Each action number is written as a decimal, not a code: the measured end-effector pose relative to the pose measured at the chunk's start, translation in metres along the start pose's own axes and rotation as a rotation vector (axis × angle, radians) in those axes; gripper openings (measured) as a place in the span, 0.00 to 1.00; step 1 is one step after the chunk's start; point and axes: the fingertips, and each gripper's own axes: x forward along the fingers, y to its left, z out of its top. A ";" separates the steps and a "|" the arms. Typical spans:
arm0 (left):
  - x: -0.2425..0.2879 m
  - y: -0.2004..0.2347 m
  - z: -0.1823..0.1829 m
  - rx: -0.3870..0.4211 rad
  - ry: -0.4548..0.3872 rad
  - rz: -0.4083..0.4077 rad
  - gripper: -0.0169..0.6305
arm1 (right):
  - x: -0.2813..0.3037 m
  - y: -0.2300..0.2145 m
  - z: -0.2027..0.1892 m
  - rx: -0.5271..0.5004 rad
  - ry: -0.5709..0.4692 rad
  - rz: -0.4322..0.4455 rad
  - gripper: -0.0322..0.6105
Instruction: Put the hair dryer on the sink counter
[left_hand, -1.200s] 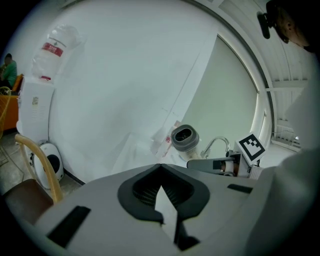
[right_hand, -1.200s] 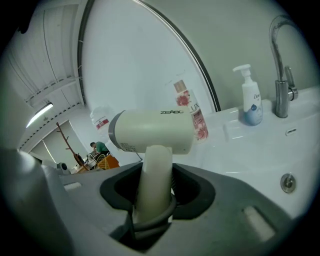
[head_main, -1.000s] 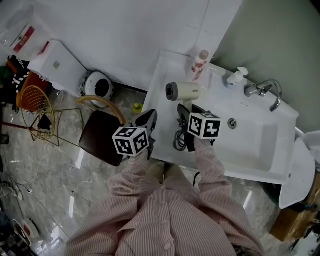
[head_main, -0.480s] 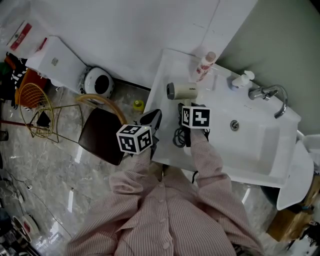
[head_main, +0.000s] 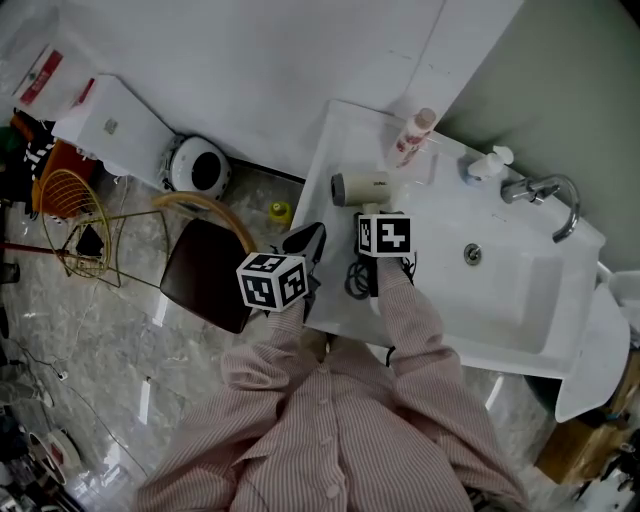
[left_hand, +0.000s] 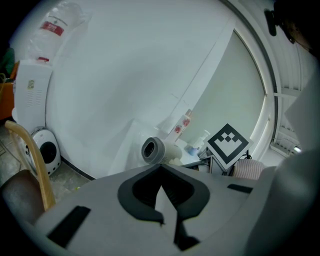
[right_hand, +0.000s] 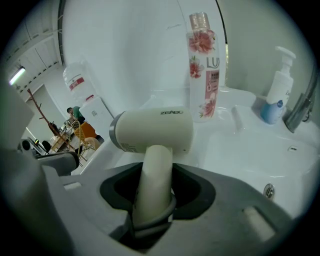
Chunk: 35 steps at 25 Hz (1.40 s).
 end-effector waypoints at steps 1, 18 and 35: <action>0.000 0.001 0.001 0.000 -0.001 0.000 0.02 | 0.001 0.000 -0.001 0.001 0.005 -0.004 0.30; -0.003 0.003 0.002 -0.004 -0.006 0.002 0.02 | 0.006 0.000 -0.006 -0.045 0.027 -0.072 0.30; -0.003 -0.008 0.006 0.026 -0.013 -0.014 0.02 | -0.009 0.005 0.007 -0.014 -0.095 0.013 0.34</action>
